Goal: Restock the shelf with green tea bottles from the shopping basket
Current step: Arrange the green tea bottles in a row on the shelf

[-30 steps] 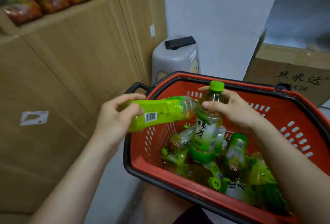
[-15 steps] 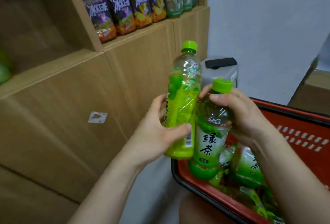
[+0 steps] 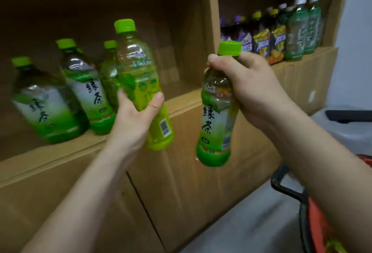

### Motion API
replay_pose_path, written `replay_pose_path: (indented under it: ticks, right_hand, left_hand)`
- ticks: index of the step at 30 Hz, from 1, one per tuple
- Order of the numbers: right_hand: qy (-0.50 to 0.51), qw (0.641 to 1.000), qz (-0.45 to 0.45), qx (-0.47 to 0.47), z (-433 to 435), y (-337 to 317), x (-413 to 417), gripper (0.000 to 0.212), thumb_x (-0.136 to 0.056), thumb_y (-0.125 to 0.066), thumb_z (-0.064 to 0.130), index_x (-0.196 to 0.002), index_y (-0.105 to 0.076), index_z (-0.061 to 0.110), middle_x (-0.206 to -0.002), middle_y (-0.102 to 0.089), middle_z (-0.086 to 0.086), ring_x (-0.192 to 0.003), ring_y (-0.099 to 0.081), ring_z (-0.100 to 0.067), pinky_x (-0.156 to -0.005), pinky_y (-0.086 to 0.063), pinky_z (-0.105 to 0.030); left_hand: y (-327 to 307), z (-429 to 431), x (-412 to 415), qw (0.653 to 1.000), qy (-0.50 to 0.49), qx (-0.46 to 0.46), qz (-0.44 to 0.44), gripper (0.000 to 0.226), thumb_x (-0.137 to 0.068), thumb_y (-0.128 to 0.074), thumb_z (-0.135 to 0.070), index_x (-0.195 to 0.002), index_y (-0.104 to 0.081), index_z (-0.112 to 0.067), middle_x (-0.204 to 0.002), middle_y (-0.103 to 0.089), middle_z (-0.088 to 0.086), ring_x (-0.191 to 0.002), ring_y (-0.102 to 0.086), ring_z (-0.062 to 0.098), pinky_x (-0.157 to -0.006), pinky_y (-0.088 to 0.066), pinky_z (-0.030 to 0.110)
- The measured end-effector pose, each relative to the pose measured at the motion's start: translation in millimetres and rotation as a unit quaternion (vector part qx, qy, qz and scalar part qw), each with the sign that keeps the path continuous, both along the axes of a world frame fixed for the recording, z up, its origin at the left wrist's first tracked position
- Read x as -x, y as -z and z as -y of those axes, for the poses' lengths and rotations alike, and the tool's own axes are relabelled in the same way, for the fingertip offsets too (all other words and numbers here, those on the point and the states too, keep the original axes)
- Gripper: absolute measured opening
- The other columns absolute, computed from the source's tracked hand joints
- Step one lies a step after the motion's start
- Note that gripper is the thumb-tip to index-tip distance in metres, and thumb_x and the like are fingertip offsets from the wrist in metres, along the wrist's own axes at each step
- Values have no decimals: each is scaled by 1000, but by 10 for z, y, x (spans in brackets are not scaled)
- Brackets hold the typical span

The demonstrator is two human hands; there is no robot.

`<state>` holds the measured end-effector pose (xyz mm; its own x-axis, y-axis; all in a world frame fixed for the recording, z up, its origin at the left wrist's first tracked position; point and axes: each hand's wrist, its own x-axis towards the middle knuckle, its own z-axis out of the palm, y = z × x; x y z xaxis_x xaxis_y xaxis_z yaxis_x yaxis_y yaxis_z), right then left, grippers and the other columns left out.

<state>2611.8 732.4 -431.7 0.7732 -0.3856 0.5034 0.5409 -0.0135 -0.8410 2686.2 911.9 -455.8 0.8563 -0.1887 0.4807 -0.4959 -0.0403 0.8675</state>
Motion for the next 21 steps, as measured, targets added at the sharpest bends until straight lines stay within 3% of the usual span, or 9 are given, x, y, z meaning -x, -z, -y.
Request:
replay_pose_path:
  ticks: [3, 6, 8, 10, 13, 16, 19, 21]
  right_hand:
    - [27, 999, 22, 2, -293, -294, -415, 13, -86, -68, 23, -74, -65, 17, -68, -65, 4, -70, -65, -13, -70, -57, -37]
    - [68, 997, 42, 16, -505, -502, -839, 14, -84, -70, 26, -73, -67, 17, -68, -65, 4, -73, -67, -19, -77, -57, -49]
    - [94, 994, 43, 36, -597, -575, -1123, 15, -84, -70, 27, -72, -67, 18, -69, -66, 1, -73, -69, -21, -76, -57, -49]
    - [119, 990, 34, 70, -665, -592, -1391, 16, -84, -69, 29, -74, -68, 17, -74, -68, -5, -76, -70, -23, -72, -58, -40]
    - [144, 984, 12, 103, -702, -562, -1698, 20, -85, -69, 32, -81, -71, 13, -79, -72, -8, -79, -71, -24, -69, -59, -38]
    - [129, 980, -8, 148, -625, -495, -1841, 21, -84, -70, 35, -92, -68, 16, -83, -72, 0, -80, -70, -14, -75, -58, -34]
    - [70, 979, 2, 193, -514, -279, -1846, 55, -79, -73, 43, -124, -50, 21, -106, -68, 6, -96, -67, -6, -86, -55, -28]
    - [28, 977, 5, 209, -428, -7, -1793, 72, -76, -74, 38, -136, -36, 27, -116, -64, 9, -103, -64, -2, -88, -52, -21]
  left_hand:
    - [-120, -289, -429, 999, -3, 38, -16, 69, -84, -68, -25, -140, -29, -15, -126, -60, 3, -113, -61, 18, -100, -46, 46]
    - [-109, -358, -738, 998, 0, 56, -20, 67, -88, -64, -18, -142, -25, -16, -130, -57, 3, -115, -59, 22, -102, -44, 50]
    - [-44, -321, -887, 999, -37, 33, -7, 71, -86, -67, -24, -142, -24, -20, -134, -54, 1, -119, -55, 21, -104, -42, 48]
    - [13, -266, -980, 995, -98, -29, 17, 77, -84, -69, -32, -144, -21, -24, -142, -44, -1, -127, -46, 19, -111, -32, 38]
    - [71, -201, -993, 977, -173, -103, 65, 87, -79, -70, -42, -146, -18, -21, -149, -36, 1, -133, -38, 19, -103, -29, 25]
    - [75, -182, -1048, 946, -238, -184, 126, 96, -71, -72, -52, -144, -24, -14, -141, -48, 9, -123, -51, 27, -92, -44, 32]
    - [91, -187, -1085, 928, -270, -225, 121, 100, -66, -67, -60, -142, -26, -9, -128, -58, 13, -105, -63, 32, -74, -52, 36]
    - [103, -187, -1035, 915, -274, -259, 146, 106, -65, -63, -62, -146, -11, -16, -136, -53, 11, -109, -62, 30, -75, -53, 36]
